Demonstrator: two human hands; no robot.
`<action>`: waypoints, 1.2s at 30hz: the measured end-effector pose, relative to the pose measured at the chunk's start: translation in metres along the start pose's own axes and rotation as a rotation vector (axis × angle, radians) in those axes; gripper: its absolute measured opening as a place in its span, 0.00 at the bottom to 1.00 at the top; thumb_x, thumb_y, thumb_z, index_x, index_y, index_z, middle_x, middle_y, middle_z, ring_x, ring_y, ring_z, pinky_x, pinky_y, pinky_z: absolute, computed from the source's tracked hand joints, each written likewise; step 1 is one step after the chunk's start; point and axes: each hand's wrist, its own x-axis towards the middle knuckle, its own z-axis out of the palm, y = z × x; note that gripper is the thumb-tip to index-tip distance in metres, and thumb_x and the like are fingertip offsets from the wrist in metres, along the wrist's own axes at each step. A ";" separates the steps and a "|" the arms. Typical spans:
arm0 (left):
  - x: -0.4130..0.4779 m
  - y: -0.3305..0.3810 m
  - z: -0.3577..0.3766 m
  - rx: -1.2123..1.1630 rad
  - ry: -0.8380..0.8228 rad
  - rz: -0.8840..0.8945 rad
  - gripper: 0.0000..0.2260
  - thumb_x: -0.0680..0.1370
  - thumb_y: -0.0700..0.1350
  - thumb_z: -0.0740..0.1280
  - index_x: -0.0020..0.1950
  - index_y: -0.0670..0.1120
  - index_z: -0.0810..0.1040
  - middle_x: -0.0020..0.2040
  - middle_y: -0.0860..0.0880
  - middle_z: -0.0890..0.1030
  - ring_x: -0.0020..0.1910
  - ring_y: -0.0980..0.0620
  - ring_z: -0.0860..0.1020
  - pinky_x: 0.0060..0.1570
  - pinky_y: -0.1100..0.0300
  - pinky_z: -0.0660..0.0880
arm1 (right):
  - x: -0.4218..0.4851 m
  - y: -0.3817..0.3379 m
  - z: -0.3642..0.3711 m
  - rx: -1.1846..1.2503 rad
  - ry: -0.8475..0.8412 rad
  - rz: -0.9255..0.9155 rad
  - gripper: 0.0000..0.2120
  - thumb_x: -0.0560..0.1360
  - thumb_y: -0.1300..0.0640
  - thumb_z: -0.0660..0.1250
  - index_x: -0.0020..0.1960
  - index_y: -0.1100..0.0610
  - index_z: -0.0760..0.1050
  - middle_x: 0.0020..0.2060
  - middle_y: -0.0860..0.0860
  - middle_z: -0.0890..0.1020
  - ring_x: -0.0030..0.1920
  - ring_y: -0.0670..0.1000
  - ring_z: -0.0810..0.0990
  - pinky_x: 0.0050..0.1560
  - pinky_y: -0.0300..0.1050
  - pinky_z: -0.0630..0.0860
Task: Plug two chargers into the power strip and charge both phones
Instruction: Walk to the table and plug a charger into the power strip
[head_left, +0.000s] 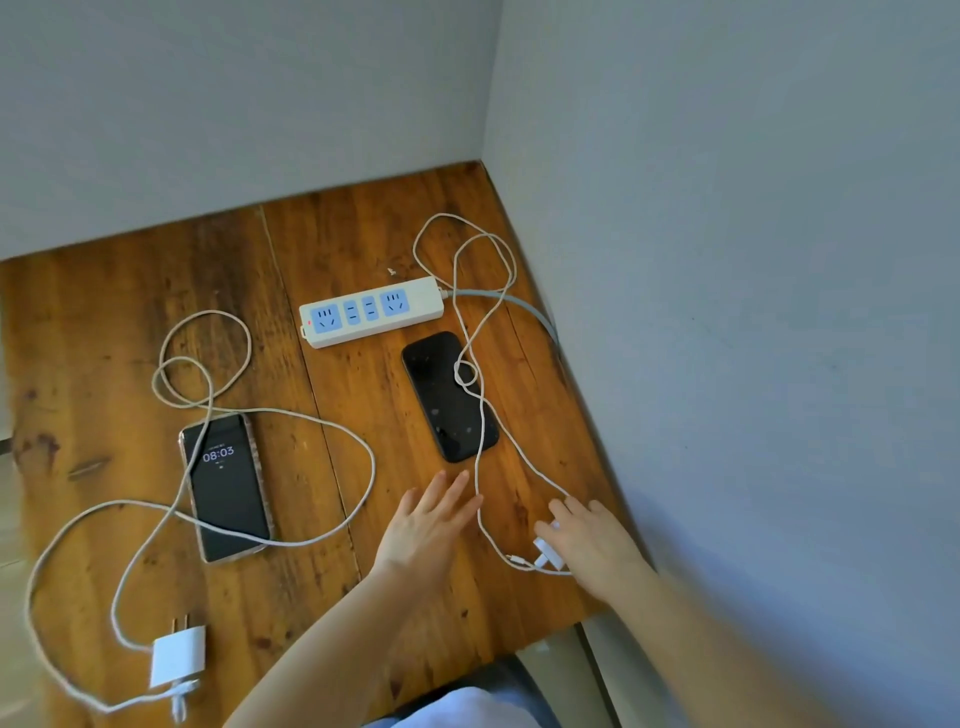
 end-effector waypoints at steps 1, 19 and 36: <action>0.000 0.001 0.000 0.000 0.000 -0.007 0.33 0.80 0.45 0.61 0.78 0.54 0.44 0.79 0.49 0.39 0.77 0.44 0.39 0.73 0.43 0.49 | 0.000 0.001 0.000 0.041 0.014 0.021 0.22 0.73 0.57 0.69 0.65 0.53 0.67 0.62 0.56 0.72 0.61 0.56 0.71 0.58 0.51 0.70; 0.011 -0.036 -0.131 -0.975 0.760 -0.431 0.05 0.78 0.46 0.67 0.51 0.47 0.76 0.61 0.48 0.71 0.57 0.48 0.75 0.44 0.65 0.73 | 0.038 0.014 -0.084 0.546 0.396 0.342 0.24 0.64 0.42 0.73 0.54 0.49 0.69 0.46 0.45 0.72 0.44 0.47 0.76 0.40 0.40 0.76; 0.011 -0.059 -0.161 -2.236 0.310 -0.267 0.12 0.78 0.37 0.63 0.60 0.43 0.77 0.48 0.44 0.86 0.50 0.47 0.84 0.48 0.55 0.81 | 0.026 0.007 -0.083 0.387 0.607 0.291 0.15 0.67 0.50 0.75 0.50 0.52 0.76 0.46 0.47 0.75 0.44 0.48 0.75 0.41 0.38 0.69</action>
